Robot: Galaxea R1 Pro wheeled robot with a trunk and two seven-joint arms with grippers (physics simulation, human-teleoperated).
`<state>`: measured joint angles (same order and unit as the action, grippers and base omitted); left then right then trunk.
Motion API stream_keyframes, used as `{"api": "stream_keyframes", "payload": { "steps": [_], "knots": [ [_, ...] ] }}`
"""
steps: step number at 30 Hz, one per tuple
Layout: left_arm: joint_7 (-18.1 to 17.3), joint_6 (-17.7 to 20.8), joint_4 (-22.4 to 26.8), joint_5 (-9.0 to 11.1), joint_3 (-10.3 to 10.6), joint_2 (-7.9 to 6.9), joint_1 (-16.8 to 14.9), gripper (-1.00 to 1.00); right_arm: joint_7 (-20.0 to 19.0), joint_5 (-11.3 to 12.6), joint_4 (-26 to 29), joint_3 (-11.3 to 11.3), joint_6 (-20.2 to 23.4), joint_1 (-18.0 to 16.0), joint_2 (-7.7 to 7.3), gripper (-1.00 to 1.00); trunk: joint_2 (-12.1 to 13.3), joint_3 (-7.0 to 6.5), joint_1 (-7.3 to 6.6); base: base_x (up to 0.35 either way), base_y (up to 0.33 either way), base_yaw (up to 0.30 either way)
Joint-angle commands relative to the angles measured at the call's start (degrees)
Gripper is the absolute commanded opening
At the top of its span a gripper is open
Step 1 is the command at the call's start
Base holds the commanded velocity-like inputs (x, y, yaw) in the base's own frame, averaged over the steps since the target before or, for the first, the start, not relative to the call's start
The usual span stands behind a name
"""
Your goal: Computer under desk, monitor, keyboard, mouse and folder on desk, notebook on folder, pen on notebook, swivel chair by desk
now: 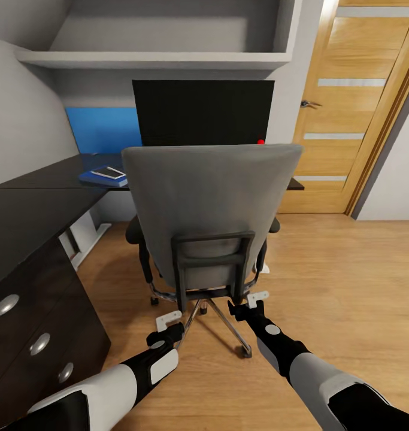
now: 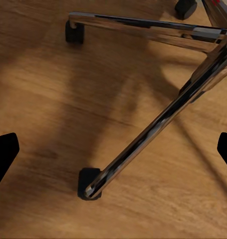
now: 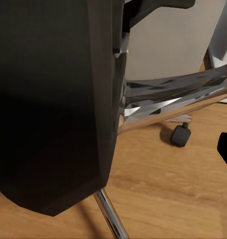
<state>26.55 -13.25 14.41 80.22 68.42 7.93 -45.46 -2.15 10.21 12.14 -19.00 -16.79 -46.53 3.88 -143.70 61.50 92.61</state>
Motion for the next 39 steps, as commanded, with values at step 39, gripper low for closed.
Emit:
{"api": "stream_keyframes", "payload": {
  "steps": [39],
  "knots": [
    [0.25,-0.29,0.00,0.55,0.49,-0.02,-0.06,1.00,-0.22,0.60,-0.10,-0.33,-0.26,-0.02,0.08,1.00,-0.02,0.05,-0.01,0.038,0.000,0.000]
  ]
}}
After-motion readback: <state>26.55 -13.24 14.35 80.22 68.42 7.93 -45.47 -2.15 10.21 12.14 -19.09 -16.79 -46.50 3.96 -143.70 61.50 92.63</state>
